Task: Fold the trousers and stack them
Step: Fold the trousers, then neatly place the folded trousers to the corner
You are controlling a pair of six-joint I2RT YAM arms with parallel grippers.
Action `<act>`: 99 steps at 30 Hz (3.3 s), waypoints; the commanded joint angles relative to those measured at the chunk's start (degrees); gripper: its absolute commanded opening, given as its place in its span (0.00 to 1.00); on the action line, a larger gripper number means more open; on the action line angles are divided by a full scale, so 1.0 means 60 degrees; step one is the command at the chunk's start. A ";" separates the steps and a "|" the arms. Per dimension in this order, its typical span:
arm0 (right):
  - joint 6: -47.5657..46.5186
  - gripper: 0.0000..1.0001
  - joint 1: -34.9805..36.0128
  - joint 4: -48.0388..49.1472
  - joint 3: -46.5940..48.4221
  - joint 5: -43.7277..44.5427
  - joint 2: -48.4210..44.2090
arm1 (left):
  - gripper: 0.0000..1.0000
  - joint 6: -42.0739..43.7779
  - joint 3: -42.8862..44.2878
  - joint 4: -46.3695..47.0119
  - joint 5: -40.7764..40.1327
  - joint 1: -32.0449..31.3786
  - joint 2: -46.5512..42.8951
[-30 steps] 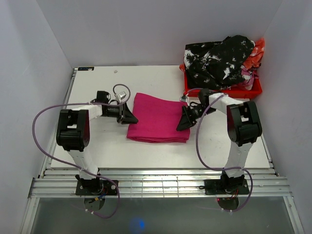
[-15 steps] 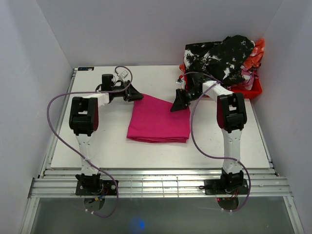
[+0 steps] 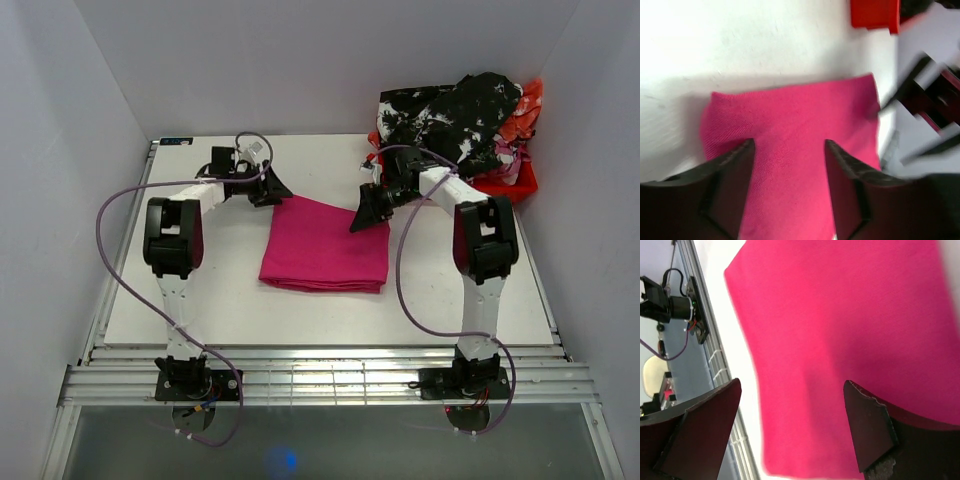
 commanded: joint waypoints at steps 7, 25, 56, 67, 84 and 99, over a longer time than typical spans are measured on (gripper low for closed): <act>0.1694 0.93 -0.0130 0.0335 -0.4462 0.3113 -0.4592 | 0.98 0.2254 -0.0407 -0.3708 -0.7012 -0.2674 -0.5115; 0.1536 0.94 -0.2269 0.0511 -0.4568 0.3774 -0.3993 | 0.98 -0.2143 -0.1099 -0.5260 -1.1670 -0.6899 -0.2104; -0.0896 0.98 -0.3603 -0.1174 -0.3879 0.3525 -0.3803 | 0.92 0.3613 0.0979 -0.5597 -1.0122 0.0278 0.0710; -0.1613 0.98 -0.3778 -0.1598 -0.4040 0.4272 -0.3861 | 0.89 0.3760 0.3235 -0.5803 -1.0135 0.1348 0.2439; -0.2376 0.98 -0.4013 -0.2551 -0.3234 0.4902 -0.3378 | 0.90 0.3980 0.7030 -0.5935 -0.9476 0.1861 0.4564; -0.2405 0.96 -0.4013 -0.2478 -0.2678 0.4098 -0.3729 | 0.98 0.5752 0.5507 -0.4119 -0.9388 0.1685 0.0790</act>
